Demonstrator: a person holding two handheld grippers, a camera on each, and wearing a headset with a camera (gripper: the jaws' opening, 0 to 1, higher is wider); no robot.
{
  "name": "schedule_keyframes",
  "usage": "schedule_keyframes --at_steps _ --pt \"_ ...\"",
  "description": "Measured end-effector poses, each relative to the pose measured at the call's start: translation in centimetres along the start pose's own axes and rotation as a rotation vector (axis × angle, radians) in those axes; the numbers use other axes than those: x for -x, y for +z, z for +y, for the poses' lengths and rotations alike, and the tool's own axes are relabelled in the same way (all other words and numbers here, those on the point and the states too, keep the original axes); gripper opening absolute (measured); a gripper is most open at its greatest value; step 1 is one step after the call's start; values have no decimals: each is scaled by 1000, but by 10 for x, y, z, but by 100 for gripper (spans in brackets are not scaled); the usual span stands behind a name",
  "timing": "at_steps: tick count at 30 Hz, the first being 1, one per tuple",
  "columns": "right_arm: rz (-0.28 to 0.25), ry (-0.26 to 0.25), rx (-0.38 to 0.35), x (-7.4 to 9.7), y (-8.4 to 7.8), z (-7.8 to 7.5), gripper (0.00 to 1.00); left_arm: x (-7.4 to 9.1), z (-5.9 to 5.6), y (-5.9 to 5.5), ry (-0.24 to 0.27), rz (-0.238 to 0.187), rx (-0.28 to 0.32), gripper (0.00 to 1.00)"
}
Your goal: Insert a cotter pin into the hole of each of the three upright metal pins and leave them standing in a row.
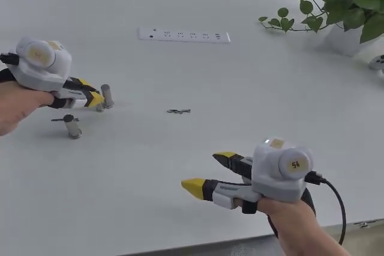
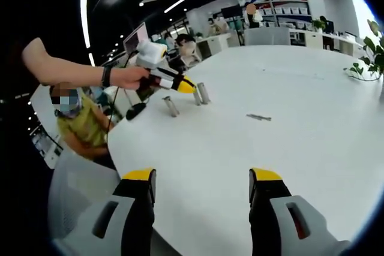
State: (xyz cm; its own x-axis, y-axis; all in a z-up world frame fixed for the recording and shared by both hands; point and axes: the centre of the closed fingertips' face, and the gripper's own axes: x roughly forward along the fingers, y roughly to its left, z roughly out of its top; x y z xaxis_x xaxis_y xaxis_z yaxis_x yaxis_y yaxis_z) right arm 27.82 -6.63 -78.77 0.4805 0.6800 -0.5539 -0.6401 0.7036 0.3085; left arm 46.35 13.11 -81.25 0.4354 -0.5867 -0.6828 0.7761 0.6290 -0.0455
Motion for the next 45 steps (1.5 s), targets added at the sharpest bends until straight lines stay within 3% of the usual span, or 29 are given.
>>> schedule_keyframes --at_steps 6,31,45 --pt "-1 -3 -7 1 -2 -1 65 -1 1 0 4 7 -12 8" --pt "-9 -6 -11 4 -2 -3 65 0 -3 -1 11 13 -12 7" --pt "-14 -1 -6 5 -2 -1 65 14 -9 6 15 -9 -17 6"
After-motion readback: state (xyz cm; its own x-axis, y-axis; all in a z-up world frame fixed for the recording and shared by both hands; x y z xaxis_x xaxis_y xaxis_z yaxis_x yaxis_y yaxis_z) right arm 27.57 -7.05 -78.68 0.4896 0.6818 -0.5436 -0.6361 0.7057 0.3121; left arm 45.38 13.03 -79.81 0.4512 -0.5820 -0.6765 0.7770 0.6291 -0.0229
